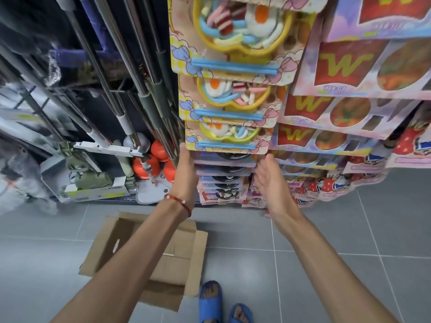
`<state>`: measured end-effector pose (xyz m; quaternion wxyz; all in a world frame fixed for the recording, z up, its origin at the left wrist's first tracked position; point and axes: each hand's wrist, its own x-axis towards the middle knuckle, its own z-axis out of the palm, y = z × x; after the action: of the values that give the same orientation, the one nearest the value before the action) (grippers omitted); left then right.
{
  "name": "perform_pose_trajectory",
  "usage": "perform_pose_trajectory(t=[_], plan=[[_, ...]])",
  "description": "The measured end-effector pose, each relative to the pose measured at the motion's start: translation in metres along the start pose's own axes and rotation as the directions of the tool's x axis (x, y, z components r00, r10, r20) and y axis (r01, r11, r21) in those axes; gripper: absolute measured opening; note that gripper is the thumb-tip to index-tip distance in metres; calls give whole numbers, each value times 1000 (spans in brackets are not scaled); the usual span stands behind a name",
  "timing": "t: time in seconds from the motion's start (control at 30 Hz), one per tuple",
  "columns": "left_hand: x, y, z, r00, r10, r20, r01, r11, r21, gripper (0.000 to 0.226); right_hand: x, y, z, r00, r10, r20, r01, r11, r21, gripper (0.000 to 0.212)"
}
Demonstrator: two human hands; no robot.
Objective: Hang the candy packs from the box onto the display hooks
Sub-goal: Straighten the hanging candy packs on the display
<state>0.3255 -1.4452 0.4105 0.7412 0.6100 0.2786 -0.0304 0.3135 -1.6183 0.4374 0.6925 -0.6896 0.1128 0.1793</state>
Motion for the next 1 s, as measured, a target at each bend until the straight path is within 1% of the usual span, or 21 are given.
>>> perform_pose_trajectory(t=[0.03,0.1,0.2,0.23,0.27,0.3,0.37,0.43,0.53,0.63,0.7,0.77,0.8,0.87,1.0], plan=[[1,-2,-3,999,-2,32,2,1000,-22,70,1,7,-3,1000,-12,-11,11,1000,-18,28],[5,-13,-6,996,12,93,-11,1000,-14,69,4,19,-7,999,-23,-26,22,998,-56,34],[13,-33,-14,990,75,120,-78,997,28,61,9,40,-13,999,-27,-33,24,996,-91,37],[15,-37,-15,988,87,126,-91,996,21,58,11,46,-14,999,-25,-35,22,995,-101,35],[20,-43,-16,989,86,122,-92,995,42,56,14,53,-15,999,-28,-26,25,993,-112,37],[22,-47,-14,989,78,122,-86,994,64,56,20,62,-17,1000,-25,-14,23,993,-116,44],[32,-58,-11,992,42,120,-48,998,50,68,31,72,-18,1000,23,18,-20,994,-109,64],[40,-65,-8,995,21,94,-25,999,39,73,41,79,-18,998,45,38,-41,995,-95,72],[49,-74,-5,997,14,73,-16,1000,20,70,50,85,-17,996,58,74,-53,996,-66,75],[48,-76,-5,997,30,64,-31,999,28,62,55,92,-13,993,71,91,-62,994,-95,77],[45,-74,-5,997,-6,80,5,1000,7,57,55,95,-12,997,53,53,-46,991,-122,68],[46,-69,-5,995,-29,91,32,999,-31,63,57,89,-9,999,51,8,-50,997,-62,54],[47,-68,-6,995,-26,98,30,999,-40,59,60,88,-10,998,53,-16,-53,998,-22,53],[52,-67,-6,994,-37,100,39,999,-23,53,71,93,-12,997,72,-31,-72,997,10,59],[59,-72,-6,994,-96,44,96,995,-13,60,84,96,-4,988,145,44,-145,989,-24,73]])
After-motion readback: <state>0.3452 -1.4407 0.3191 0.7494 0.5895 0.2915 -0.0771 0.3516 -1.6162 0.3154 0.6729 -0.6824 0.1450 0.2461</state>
